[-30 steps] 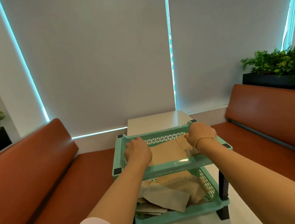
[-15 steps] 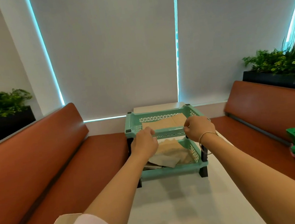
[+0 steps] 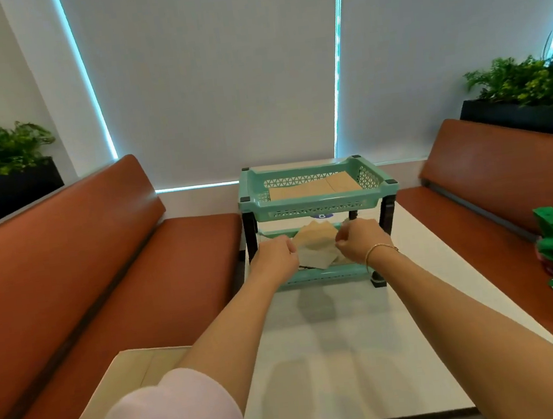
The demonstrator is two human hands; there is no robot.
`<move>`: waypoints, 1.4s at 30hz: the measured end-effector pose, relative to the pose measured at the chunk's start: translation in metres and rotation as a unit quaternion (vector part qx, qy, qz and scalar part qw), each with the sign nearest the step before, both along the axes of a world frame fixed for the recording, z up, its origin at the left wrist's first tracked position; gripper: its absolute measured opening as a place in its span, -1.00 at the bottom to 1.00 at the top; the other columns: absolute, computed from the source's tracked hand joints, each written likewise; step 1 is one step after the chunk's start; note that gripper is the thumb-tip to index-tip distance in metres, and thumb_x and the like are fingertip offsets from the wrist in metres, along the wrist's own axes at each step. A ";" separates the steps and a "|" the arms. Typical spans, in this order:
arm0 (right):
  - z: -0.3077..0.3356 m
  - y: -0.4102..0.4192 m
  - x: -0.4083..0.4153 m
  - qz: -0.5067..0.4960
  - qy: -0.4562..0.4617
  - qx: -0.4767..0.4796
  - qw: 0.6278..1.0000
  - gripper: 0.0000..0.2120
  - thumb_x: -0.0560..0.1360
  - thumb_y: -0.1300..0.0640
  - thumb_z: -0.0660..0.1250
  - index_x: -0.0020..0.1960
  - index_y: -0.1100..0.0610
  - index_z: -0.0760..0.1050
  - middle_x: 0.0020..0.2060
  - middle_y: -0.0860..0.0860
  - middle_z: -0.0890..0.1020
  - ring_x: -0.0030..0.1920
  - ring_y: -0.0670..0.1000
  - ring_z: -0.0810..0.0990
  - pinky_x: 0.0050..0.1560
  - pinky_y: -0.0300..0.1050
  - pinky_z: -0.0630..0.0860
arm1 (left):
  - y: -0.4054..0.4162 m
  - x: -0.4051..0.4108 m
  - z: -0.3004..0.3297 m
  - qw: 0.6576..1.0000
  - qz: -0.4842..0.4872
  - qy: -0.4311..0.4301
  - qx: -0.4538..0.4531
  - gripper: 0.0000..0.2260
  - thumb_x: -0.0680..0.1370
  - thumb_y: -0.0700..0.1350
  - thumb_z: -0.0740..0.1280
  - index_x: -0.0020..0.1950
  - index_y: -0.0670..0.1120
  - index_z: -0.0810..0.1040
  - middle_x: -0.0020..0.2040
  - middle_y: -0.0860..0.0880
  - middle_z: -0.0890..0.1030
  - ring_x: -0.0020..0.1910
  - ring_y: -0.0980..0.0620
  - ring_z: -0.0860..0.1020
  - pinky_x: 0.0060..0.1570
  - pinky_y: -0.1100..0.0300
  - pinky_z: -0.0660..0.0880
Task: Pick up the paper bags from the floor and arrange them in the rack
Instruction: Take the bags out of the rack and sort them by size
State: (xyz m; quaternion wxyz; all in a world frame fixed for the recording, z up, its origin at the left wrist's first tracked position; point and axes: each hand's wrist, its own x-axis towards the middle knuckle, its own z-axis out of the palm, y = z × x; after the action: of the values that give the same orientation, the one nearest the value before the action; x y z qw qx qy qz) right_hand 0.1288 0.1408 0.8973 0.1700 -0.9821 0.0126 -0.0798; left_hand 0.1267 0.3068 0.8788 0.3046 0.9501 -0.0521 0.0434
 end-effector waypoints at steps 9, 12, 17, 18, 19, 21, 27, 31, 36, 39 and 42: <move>-0.071 -0.006 0.045 0.000 0.112 -0.020 0.994 -0.66 0.51 0.16 0.23 0.28 0.09 0.48 0.21 0.10 0.56 0.22 0.12 0.50 0.24 -0.08 0.44 | -0.022 0.053 -0.070 0.998 0.000 0.067 0.014 -0.77 0.53 -0.26 0.20 0.15 -0.11 0.51 0.13 -0.13 0.54 0.10 -0.12 0.51 0.09 0.02 0.50; -0.092 -0.004 0.068 0.010 0.142 -0.018 0.990 -0.61 0.52 0.11 0.26 0.35 0.11 0.39 0.25 0.14 0.51 0.25 0.15 0.46 0.28 -0.06 0.40 | -0.027 0.075 -0.092 0.997 0.005 0.074 0.022 -0.73 0.54 -0.23 0.21 0.24 -0.10 0.45 0.17 -0.13 0.46 0.11 -0.11 0.47 0.12 0.01 0.48; -0.117 -0.002 0.101 0.008 0.138 -0.017 0.990 -0.59 0.55 0.01 0.23 0.37 0.06 0.33 0.28 0.12 0.45 0.31 0.14 0.36 0.30 -0.06 0.34 | -0.025 0.118 -0.111 0.996 0.039 0.079 0.022 -0.72 0.58 -0.13 0.23 0.30 -0.07 0.41 0.25 -0.09 0.42 0.25 -0.07 0.38 0.24 0.05 0.40; -0.120 -0.003 0.105 0.004 0.130 -0.022 0.991 -0.60 0.56 0.00 0.22 0.37 0.05 0.33 0.26 0.12 0.48 0.32 0.14 0.34 0.29 -0.07 0.34 | -0.025 0.125 -0.114 0.996 0.040 0.078 0.017 -0.72 0.58 -0.11 0.24 0.30 -0.06 0.42 0.25 -0.08 0.43 0.25 -0.06 0.38 0.24 0.03 0.40; -0.122 -0.004 0.109 0.001 0.123 -0.029 0.992 -0.62 0.56 0.00 0.21 0.35 0.05 0.35 0.24 0.13 0.51 0.33 0.13 0.32 0.28 -0.06 0.34 | -0.023 0.130 -0.116 0.996 0.040 0.075 0.016 -0.72 0.58 -0.10 0.24 0.29 -0.06 0.43 0.24 -0.07 0.44 0.25 -0.05 0.38 0.24 0.01 0.40; -0.125 -0.004 0.113 -0.004 0.115 -0.051 0.992 -0.66 0.56 -0.02 0.19 0.30 0.04 0.42 0.20 0.11 0.54 0.32 0.13 0.30 0.28 -0.05 0.33 | -0.020 0.136 -0.122 0.996 0.041 0.073 0.011 -0.73 0.58 -0.09 0.26 0.27 -0.07 0.45 0.23 -0.07 0.46 0.25 -0.05 0.39 0.23 0.01 0.41; -0.128 -0.002 0.112 0.011 0.090 -0.101 0.991 -0.67 0.59 -0.04 0.11 0.21 0.05 0.54 0.14 0.06 0.56 0.24 0.11 0.36 0.20 -0.06 0.30 | -0.013 0.148 -0.131 0.997 0.048 0.060 -0.026 -0.72 0.58 -0.10 0.26 0.28 -0.12 0.44 0.26 -0.09 0.45 0.30 -0.04 0.36 0.27 0.10 0.34; -0.128 -0.002 0.111 0.009 0.086 -0.112 0.990 -0.63 0.57 -0.13 0.10 0.17 0.04 0.55 0.11 0.04 0.59 0.23 0.08 0.37 0.23 -0.03 0.27 | -0.013 0.147 -0.134 0.997 0.037 0.057 -0.039 -0.72 0.58 -0.10 0.27 0.28 -0.10 0.42 0.27 -0.07 0.42 0.27 -0.01 0.37 0.22 0.14 0.35; -0.125 -0.004 0.128 -0.044 0.073 -0.094 0.992 -0.51 0.52 -0.27 0.11 0.29 0.00 0.42 0.27 0.05 0.49 0.37 0.10 0.29 0.36 0.02 0.20 | -0.016 0.147 -0.136 0.995 0.063 0.023 -0.075 -0.77 0.58 -0.11 0.26 0.23 -0.08 0.42 0.20 -0.04 0.46 0.14 0.06 0.43 0.04 0.26 0.36; -0.131 -0.008 0.143 -0.027 0.115 -0.071 0.990 -0.25 0.40 -0.39 0.18 0.44 0.01 0.21 0.41 0.07 0.32 0.43 0.14 0.19 0.40 0.07 0.16 | -0.019 0.148 -0.138 0.994 0.071 0.009 -0.080 -0.79 0.57 -0.09 0.27 0.20 -0.07 0.43 0.12 -0.02 0.50 0.03 0.11 0.43 -0.03 0.30 0.34; -0.136 -0.009 0.155 -0.008 0.193 -0.044 0.980 -0.03 0.28 -0.49 0.21 0.51 0.02 0.05 0.46 0.10 0.24 0.46 0.17 0.16 0.42 0.10 0.16 | -0.021 0.149 -0.143 0.994 0.076 -0.002 -0.075 -0.80 0.57 -0.07 0.28 0.18 -0.05 0.43 0.08 0.01 0.51 0.01 0.13 0.42 -0.07 0.30 0.34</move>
State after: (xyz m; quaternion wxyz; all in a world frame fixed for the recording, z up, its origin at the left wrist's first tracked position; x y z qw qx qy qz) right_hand 0.2838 0.1316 0.7614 0.1199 -0.9855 0.0495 0.1093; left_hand 0.2756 0.2854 0.7355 0.3704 0.9258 0.0233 0.0722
